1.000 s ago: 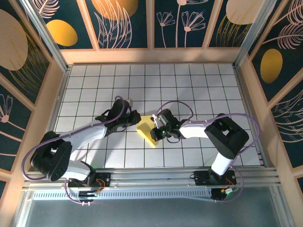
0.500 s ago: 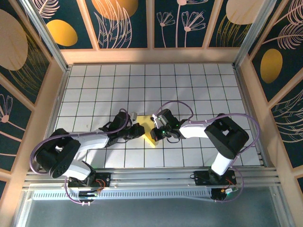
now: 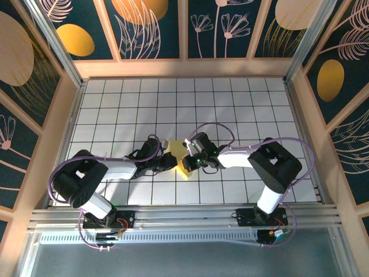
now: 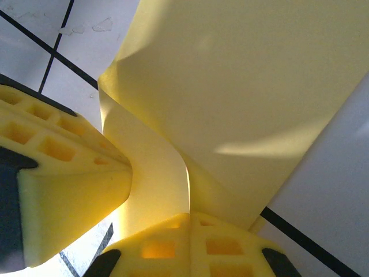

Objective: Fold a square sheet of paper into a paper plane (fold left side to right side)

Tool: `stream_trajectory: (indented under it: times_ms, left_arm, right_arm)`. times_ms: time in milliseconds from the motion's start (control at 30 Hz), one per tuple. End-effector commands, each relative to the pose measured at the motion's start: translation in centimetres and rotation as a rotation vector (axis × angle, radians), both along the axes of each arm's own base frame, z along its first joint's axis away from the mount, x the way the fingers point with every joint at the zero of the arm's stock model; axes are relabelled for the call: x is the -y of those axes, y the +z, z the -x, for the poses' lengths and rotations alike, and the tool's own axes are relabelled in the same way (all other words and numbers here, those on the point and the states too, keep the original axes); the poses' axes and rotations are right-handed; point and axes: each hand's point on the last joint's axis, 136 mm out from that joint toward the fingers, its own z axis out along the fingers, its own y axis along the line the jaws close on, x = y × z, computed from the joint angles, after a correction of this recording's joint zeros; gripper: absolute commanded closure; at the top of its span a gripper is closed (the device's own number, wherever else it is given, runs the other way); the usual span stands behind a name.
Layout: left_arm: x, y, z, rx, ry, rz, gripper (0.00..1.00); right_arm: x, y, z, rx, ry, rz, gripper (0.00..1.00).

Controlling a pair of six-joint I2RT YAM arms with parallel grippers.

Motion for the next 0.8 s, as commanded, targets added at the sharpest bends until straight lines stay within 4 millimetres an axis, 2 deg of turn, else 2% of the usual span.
stream_trajectory:
  times_ms: [0,433,600,767]
  left_arm:
    - [0.2,-0.3,-0.4,0.005,0.012,-0.002,1.00]
    - [0.0,-1.3,-0.7,-0.008,0.025,-0.041,1.00]
    - [-1.1,-2.7,-0.4,-0.051,0.054,-0.111,1.00]
    - [-1.9,-3.7,0.2,-0.080,0.065,-0.146,1.00]
  right_arm:
    - [2.6,-3.4,1.0,-0.057,-0.011,0.144,1.00]
    - [2.6,-3.2,0.9,-0.054,-0.014,0.142,1.00]
    - [1.9,-1.5,-0.1,-0.029,-0.029,0.103,0.99]
    - [1.6,0.8,-1.4,-0.001,-0.055,0.045,0.87]
